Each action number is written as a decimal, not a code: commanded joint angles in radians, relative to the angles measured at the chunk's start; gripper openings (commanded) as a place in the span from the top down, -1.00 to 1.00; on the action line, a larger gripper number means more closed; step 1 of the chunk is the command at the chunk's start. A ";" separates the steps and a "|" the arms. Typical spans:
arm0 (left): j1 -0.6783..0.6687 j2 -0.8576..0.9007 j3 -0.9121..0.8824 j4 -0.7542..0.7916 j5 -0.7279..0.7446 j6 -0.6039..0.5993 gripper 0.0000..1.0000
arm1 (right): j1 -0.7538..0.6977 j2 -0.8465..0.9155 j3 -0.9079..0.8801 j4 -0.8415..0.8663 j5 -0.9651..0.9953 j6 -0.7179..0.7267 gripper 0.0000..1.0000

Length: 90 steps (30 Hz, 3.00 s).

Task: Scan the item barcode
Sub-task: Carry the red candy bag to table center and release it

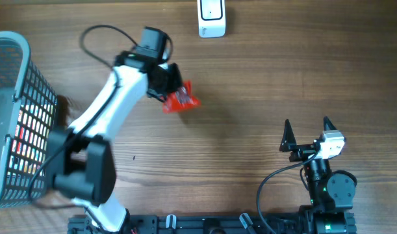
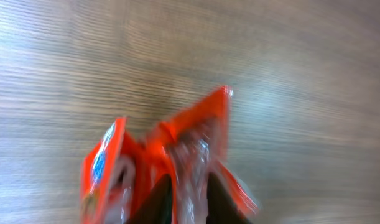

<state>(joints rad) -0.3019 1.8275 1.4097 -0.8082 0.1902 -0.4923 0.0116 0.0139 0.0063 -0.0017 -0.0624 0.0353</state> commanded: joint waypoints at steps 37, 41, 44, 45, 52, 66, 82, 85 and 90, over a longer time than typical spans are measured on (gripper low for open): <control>-0.052 0.121 0.008 -0.200 -0.204 0.016 0.92 | 0.002 -0.005 -0.001 0.002 0.010 -0.009 -0.99; -0.057 -0.018 0.100 -0.204 -0.147 0.013 0.92 | 0.002 -0.005 -0.001 0.002 0.010 -0.009 -1.00; -0.051 -0.036 0.087 -0.211 -0.397 0.012 0.92 | 0.002 -0.005 -0.001 0.002 0.009 -0.009 -0.99; -0.046 -0.031 0.074 -0.211 -0.446 0.012 0.92 | 0.002 -0.005 -0.001 0.002 0.010 -0.009 -0.99; 0.030 0.008 -0.211 0.024 -0.242 -0.087 0.92 | 0.002 -0.005 -0.001 0.002 0.010 -0.009 -0.99; -0.026 -0.181 -0.068 0.151 -0.025 0.082 0.92 | 0.002 -0.005 -0.001 0.002 0.009 -0.009 -1.00; -0.084 0.086 -0.117 0.106 -0.012 0.093 0.92 | 0.002 -0.005 -0.001 0.002 0.010 -0.009 -0.99; -0.075 -0.001 0.038 -0.001 -0.002 0.093 0.92 | 0.002 -0.005 -0.001 0.002 0.010 -0.009 -0.99; -0.157 0.008 0.014 -0.003 -0.018 0.087 0.78 | 0.002 -0.005 -0.001 0.002 0.009 -0.009 -0.99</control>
<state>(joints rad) -0.4095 1.7817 1.4681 -0.8089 0.2134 -0.4156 0.0116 0.0135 0.0063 -0.0025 -0.0624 0.0349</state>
